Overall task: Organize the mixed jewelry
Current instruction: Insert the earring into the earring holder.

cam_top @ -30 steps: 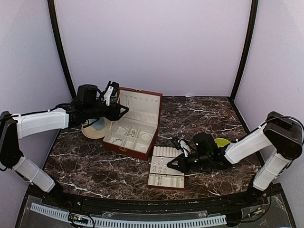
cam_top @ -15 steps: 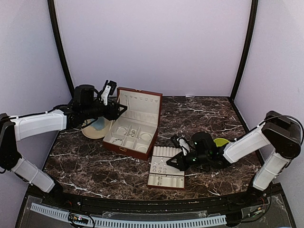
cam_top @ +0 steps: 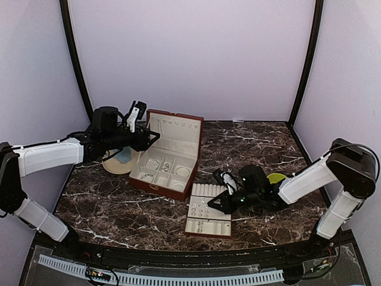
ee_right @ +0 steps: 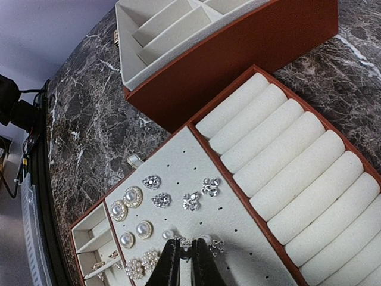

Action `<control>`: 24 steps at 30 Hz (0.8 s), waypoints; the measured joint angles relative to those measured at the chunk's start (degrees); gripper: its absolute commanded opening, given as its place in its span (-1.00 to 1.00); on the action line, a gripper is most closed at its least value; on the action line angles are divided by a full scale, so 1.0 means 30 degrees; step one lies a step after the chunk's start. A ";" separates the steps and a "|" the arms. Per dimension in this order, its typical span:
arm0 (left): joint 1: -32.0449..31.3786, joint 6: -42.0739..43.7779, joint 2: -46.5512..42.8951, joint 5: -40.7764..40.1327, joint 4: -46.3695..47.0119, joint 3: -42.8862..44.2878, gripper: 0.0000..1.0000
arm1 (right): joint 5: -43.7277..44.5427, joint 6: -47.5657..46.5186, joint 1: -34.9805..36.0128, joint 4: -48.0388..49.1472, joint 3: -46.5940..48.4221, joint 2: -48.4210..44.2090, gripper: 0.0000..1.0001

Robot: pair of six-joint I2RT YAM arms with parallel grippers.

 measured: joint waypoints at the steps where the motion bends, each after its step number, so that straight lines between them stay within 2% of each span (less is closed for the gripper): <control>1: 0.0000 0.0015 0.0000 0.0007 0.0007 0.0000 0.13 | 0.0000 0.0000 0.0000 -0.0007 0.0000 -0.0007 -0.86; 24: 0.0000 0.0124 0.0000 0.0117 0.0022 0.0000 0.13 | 0.0073 0.0015 0.0000 -0.0044 -0.0204 -0.0240 -0.86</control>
